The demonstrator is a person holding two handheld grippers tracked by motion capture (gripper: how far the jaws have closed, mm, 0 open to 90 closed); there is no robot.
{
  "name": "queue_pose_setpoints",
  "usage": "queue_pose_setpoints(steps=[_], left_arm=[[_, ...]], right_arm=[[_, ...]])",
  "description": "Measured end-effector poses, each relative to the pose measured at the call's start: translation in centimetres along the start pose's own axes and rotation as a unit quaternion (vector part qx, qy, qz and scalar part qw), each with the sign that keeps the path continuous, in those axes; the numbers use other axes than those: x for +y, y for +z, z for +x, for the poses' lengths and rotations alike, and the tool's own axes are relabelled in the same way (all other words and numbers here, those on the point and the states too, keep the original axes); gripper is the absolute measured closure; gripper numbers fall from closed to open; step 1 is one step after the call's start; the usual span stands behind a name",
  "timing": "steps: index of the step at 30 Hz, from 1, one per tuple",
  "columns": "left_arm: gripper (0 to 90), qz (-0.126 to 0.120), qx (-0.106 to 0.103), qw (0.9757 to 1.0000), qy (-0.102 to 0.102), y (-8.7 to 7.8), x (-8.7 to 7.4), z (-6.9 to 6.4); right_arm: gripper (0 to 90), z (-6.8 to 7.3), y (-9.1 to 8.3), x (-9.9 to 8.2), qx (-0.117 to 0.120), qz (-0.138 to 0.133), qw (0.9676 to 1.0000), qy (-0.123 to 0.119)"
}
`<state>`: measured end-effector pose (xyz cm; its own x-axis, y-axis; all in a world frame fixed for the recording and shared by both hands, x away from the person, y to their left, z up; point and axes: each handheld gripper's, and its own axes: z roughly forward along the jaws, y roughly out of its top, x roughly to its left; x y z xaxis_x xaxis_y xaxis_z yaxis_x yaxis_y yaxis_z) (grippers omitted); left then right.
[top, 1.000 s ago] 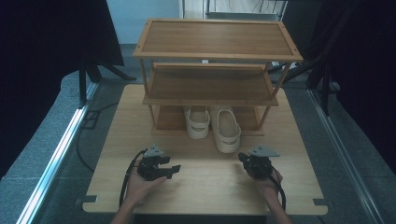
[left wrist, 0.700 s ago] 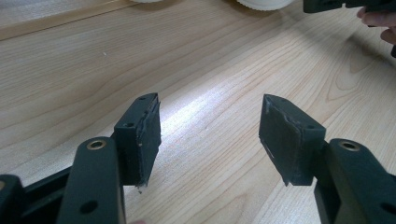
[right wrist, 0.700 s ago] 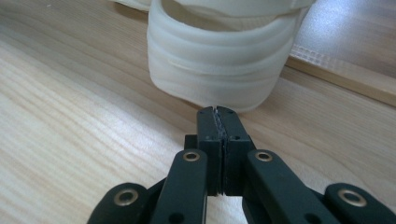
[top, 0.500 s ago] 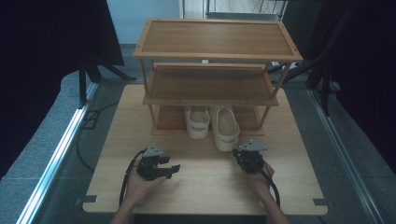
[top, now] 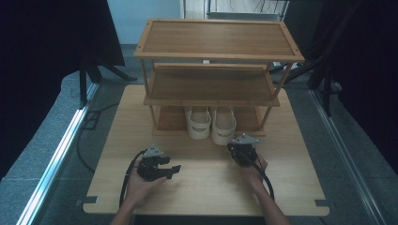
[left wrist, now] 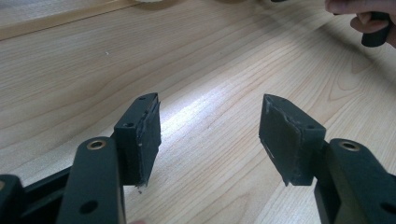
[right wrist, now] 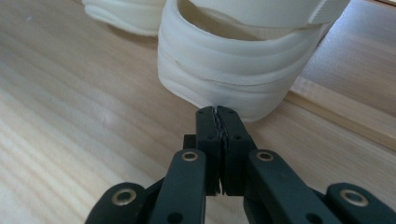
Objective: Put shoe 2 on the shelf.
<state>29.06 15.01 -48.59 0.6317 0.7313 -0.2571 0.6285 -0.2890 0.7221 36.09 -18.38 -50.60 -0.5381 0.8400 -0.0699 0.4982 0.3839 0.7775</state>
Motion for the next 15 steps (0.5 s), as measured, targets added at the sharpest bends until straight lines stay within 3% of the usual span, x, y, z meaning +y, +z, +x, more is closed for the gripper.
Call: queue_pose_setpoints(steps=[15], left_arm=[[39.1, 0.0, -0.002, 1.0, 0.001, 0.0, 0.0, 0.1]], right_arm=[[86.8, 0.2, 1.7, 0.8, -0.002, -0.013, 0.9999, 0.011]])
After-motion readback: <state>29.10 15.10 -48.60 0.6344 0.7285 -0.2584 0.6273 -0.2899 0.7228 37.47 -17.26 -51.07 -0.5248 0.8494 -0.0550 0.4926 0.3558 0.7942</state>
